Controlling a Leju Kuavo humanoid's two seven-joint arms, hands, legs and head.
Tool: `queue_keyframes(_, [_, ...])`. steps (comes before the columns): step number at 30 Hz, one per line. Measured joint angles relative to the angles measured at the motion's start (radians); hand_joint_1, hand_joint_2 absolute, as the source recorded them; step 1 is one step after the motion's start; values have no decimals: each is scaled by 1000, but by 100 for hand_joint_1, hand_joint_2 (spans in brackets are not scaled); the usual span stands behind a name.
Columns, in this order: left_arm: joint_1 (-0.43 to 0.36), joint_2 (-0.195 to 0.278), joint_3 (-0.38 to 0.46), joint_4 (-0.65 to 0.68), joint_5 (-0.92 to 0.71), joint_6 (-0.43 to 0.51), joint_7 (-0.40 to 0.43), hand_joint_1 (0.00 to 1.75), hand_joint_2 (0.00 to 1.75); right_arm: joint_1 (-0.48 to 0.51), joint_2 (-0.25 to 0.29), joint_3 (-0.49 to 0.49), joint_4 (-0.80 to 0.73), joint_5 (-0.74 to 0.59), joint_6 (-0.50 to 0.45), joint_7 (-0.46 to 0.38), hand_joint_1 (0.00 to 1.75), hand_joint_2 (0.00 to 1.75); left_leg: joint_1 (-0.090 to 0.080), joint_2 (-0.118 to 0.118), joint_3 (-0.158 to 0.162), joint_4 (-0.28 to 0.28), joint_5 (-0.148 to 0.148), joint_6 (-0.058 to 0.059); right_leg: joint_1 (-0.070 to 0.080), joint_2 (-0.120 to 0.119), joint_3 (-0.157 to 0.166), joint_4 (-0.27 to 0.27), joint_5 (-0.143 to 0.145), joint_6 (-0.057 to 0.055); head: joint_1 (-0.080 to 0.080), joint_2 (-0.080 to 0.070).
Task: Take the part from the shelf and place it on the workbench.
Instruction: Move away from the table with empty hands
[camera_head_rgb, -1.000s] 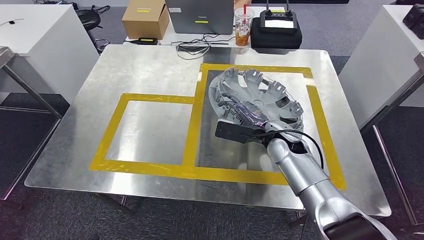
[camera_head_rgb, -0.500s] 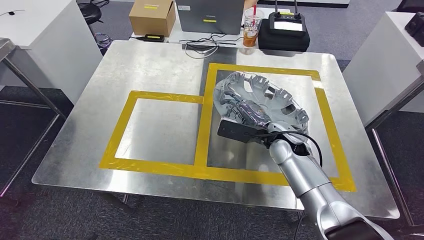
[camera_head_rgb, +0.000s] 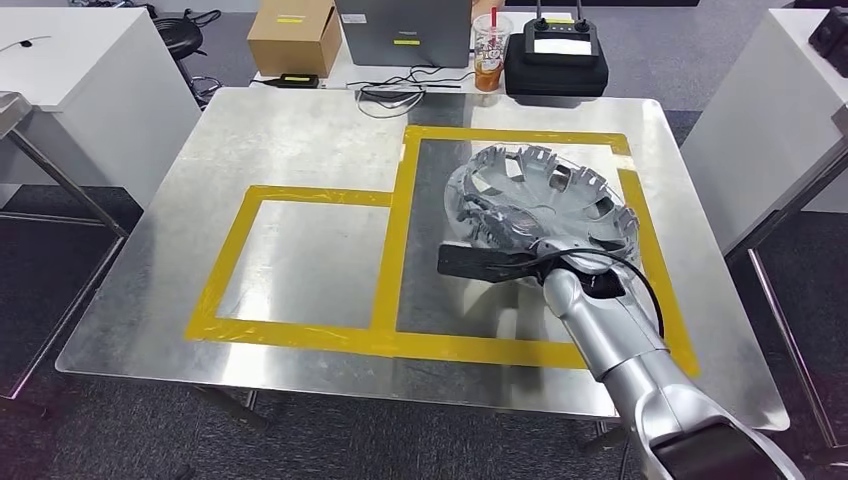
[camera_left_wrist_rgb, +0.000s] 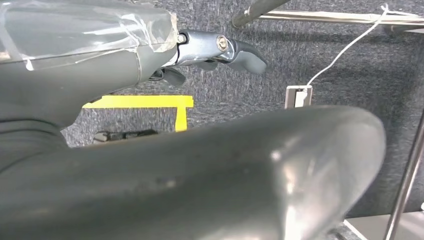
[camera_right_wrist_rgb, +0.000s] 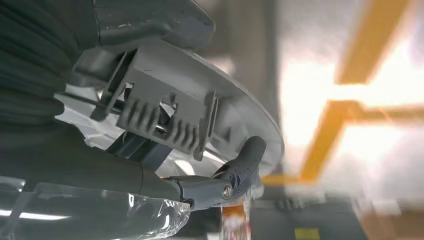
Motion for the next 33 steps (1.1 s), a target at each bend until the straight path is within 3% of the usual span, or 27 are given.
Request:
queue_keyframes(1, [0,9,-2,17,-2,13,-2,0,0,-13,-2,14,33,16,21,7,175,175,2,1,-16,27,-1,-2,0,0,0,0,0,0,0,0])
queue_keyframes(2, [0,18,-3,35,-3,25,-5,0,0,-26,-3,26,65,24,40,16,175,175,4,1,-12,14,16,-3,0,0,0,0,0,0,0,0])
queue_keyframes(4, [0,39,-7,71,-4,50,-9,0,0,-55,-5,44,126,23,71,47,175,175,5,1,47,-113,85,1,0,0,1,0,0,0,0,0])
queue_keyframes(6, [-2,58,-11,103,-3,66,-12,0,0,-84,-5,51,171,6,77,86,175,175,2,1,110,-234,125,8,5,0,-2,1,1,5,1,0])
queue_keyframes(7, [-3,63,-12,114,-2,68,-12,0,0,-93,-6,51,184,-4,72,101,175,175,-1,1,123,-259,129,13,7,0,-4,1,2,9,1,0])
queue_keyframes(11, [-1,66,-13,123,2,51,-11,0,0,-103,-12,46,206,-32,63,127,175,175,-3,1,125,-270,134,36,5,-1,-17,14,-4,28,2,0])
queue_keyframes(13, [-2,65,-16,125,4,48,-10,0,0,-111,-17,39,211,-46,67,119,175,175,-1,2,127,-277,140,48,5,-2,-64,105,-46,24,5,0])
queue_keyframes(15, [-2,66,-22,129,4,51,-10,0,0,-118,-23,34,217,-56,78,97,175,175,-3,2,125,-277,141,52,6,-2,-131,245,-99,17,7,0])
queue_keyframes(16, [-2,67,-25,132,5,54,-10,0,0,-116,-25,31,219,-62,74,86,175,175,-4,2,125,-277,141,53,6,-2,-152,289,-111,18,7,0])
queue_keyframes(17, [-2,67,-27,135,6,57,-11,0,0,-112,-28,27,219,-67,55,79,175,175,-4,1,125,-277,141,53,6,-2,-156,297,-108,23,7,0])
queue_keyframes(19, [-2,65,-28,139,10,57,-11,0,0,-104,-30,17,208,-75,-3,75,175,175,-4,-1,126,-273,139,50,4,-2,-107,195,-64,37,9,0])
queue_keyframes(21, [-2,61,-29,136,14,50,-11,0,0,-101,-31,4,184,-78,-47,80,175,175,-7,-1,123,-265,134,43,5,-3,-40,60,-19,38,9,0])
queue_keyframes(23, [-1,57,-29,129,18,38,-11,0,0,-98,-32,-4,162,-74,-46,90,175,175,-10,-1,120,-259,129,35,10,-3,-14,13,-7,27,8,0])
queue_keyframes(25, [0,55,-29,125,19,33,-11,0,0,-91,-34,-6,147,-62,-33,99,175,175,-8,-1,118,-258,127,28,10,-3,-12,12,-4,16,8,0])
queue_keyframes(27, [0,56,-29,125,20,36,-11,0,0,-85,-35,-8,132,-47,-31,107,87,87,-5,0,102,-224,102,18,5,-2,-11,11,-2,7,6,0])
queue_keyframes(28, [0,57,-30,125,20,41,-12,0,0,-84,-34,-9,125,-40,-32,108,44,44,-3,1,81,-179,76,12,2,-2,-10,10,-1,3,5,0])
queue_keyframes(29, [0,58,-31,125,20,47,-13,0,44,-83,-34,-10,121,-34,-32,109,0,0,-1,1,52,-115,44,7,3,-1,-10,11,0,0,3,0])
queue_keyframes(31, [1,58,-35,125,19,59,-14,0,131,-80,-33,-10,116,-24,-32,109,0,0,0,2,-11,15,-2,2,5,0,-10,11,0,-2,3,0])
queue_keyframes(32, [1,58,-37,125,19,63,-14,0,175,-77,-33,-10,115,-21,-32,109,0,0,0,2,-25,40,-2,2,6,0,-10,11,0,-2,3,0])
queue_keyframes(33, [1,57,-39,126,19,66,-14,0,131,-75,-33,-10,113,-19,-32,109,0,0,0,2,-19,20,18,5,7,1,-9,11,-1,-2,3,0])
